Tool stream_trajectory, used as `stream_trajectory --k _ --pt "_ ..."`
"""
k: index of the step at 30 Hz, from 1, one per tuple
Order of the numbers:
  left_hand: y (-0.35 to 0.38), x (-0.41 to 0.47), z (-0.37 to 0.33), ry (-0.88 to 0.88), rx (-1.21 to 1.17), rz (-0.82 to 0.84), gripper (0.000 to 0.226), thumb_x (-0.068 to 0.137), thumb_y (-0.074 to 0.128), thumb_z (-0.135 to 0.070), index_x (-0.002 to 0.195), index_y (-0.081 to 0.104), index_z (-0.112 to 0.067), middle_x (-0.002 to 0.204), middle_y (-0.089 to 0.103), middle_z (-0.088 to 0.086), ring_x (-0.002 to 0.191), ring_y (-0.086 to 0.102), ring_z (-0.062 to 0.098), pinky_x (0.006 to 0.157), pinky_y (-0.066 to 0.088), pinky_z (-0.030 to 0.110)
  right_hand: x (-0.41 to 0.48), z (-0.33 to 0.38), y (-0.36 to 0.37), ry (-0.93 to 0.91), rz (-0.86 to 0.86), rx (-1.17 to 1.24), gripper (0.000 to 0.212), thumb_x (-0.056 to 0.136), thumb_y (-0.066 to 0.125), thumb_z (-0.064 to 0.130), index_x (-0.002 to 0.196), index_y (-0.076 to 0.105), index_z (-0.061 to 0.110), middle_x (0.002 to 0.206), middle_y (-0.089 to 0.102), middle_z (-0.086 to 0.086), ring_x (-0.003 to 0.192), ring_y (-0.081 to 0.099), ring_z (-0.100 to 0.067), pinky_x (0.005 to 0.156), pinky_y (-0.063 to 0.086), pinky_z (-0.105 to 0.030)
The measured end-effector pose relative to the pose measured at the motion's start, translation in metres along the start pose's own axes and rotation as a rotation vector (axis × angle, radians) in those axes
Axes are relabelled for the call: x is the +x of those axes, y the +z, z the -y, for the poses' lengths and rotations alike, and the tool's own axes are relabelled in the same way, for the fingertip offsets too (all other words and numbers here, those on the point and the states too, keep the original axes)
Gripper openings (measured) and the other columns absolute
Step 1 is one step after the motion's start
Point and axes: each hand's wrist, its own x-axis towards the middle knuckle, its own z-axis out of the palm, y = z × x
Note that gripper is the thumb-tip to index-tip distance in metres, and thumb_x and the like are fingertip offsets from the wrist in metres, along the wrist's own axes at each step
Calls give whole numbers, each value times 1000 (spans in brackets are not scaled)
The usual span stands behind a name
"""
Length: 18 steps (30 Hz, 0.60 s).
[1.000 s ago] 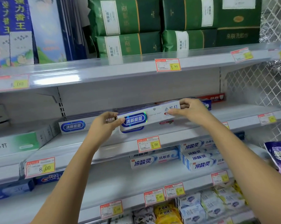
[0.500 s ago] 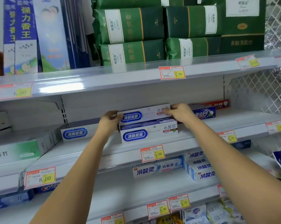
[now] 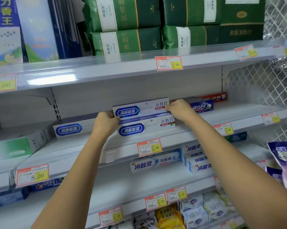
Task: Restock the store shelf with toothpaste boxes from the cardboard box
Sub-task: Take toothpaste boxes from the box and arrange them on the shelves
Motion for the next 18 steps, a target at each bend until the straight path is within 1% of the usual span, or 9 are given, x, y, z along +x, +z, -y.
stream_trajectory --k 3,6,7,9,11,12,14,15,18 --pt "0 -13 -3 -10 21 3 16 95 51 -13 82 60 -8 107 66 19 92 63 30 88 52 43 -6 0 0 -11 4 -5 36 97 48 28 106 66 -2 107 69 -16 101 64 -30 83 49 -33" --pt "-2 -44 -7 176 187 -132 26 95 50 -17 106 64 2 108 68 17 89 61 28 78 47 33 -31 3 -9 -140 -174 -13 41 98 48 29 133 51 7 129 59 -8 116 56 -22 97 43 -33" --pt "-2 -59 -7 266 172 -199 27 95 51 -17 113 64 -1 111 68 15 95 63 27 83 48 32 -44 4 -13 -201 -248 22 40 97 50 30 132 51 11 126 61 -5 112 57 -17 96 44 -32" --pt "2 -95 -2 405 23 -260 26 94 54 -19 116 64 -10 110 69 4 99 64 14 90 49 24 -75 -2 -18 -297 -330 138 26 94 55 32 113 61 15 98 68 -1 86 62 -9 83 52 -29" --pt "14 -132 13 465 -83 -211 15 94 56 -25 97 68 -15 94 71 -4 88 65 2 81 49 14 -108 -19 -17 -330 -299 182 24 93 56 37 87 62 15 65 61 4 57 53 0 61 47 -21" --pt "22 -150 24 463 -105 -150 22 93 57 -30 83 66 -14 82 71 -5 80 65 2 75 49 14 -125 -31 -13 -319 -246 155 32 92 56 41 78 60 13 57 55 5 49 47 1 55 40 -18" --pt "42 -179 56 391 -113 6 41 89 54 -43 61 57 -13 60 63 -5 64 60 3 63 45 15 -157 -58 1 -271 -76 85 45 92 54 46 70 57 7 52 52 -4 45 44 -6 50 35 -20" --pt "53 -190 75 340 -90 75 46 87 53 -46 54 50 -15 52 56 -5 55 54 3 56 40 14 -172 -75 10 -240 19 53 47 91 54 46 67 55 6 48 51 0 44 45 -8 50 36 -22" --pt "85 -225 139 147 -36 222 55 90 58 -46 49 37 -16 46 41 -2 44 40 7 48 30 15 -209 -130 40 -150 233 -25 42 88 58 45 62 52 12 39 41 9 39 39 -7 47 30 -24"
